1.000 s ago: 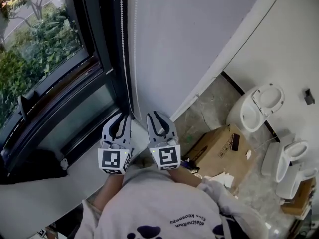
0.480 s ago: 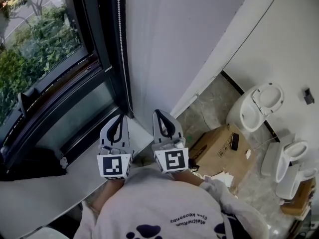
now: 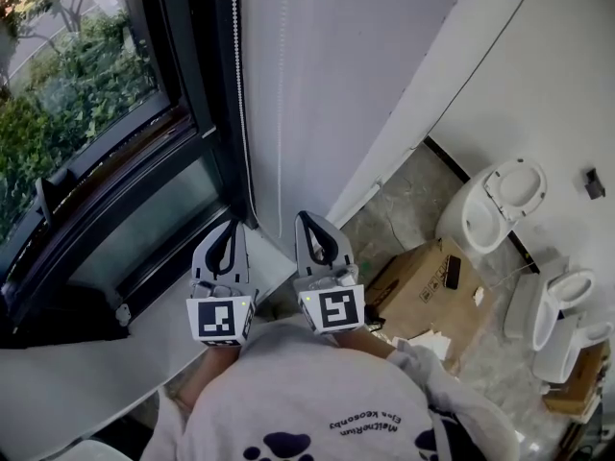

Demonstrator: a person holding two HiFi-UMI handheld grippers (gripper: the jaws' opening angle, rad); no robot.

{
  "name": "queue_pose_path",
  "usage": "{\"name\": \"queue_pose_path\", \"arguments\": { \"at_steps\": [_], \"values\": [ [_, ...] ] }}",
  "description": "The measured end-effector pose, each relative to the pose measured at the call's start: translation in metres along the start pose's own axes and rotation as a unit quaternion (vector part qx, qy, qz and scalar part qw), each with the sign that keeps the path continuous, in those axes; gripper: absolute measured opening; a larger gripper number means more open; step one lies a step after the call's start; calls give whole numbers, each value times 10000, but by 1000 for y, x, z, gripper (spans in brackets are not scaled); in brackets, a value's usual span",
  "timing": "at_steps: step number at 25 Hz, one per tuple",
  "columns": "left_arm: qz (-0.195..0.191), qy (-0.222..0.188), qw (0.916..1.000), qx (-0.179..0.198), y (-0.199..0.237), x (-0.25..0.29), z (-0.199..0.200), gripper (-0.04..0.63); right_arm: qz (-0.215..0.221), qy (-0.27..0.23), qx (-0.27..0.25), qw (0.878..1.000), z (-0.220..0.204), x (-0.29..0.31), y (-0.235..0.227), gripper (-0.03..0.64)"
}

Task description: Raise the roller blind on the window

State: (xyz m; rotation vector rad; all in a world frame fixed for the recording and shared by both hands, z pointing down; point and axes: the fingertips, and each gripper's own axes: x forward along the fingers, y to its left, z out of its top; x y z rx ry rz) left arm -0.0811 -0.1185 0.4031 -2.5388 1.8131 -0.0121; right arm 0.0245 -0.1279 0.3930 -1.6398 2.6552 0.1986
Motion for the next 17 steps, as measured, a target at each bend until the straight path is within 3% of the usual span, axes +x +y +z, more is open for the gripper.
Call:
{"name": "queue_pose_path", "arguments": {
  "at_steps": [17],
  "values": [
    [-127, -63, 9998, -145, -16, -9, -6, 8, 134, -98, -84, 9998, 4, -9, 11, 8]
  ]
}}
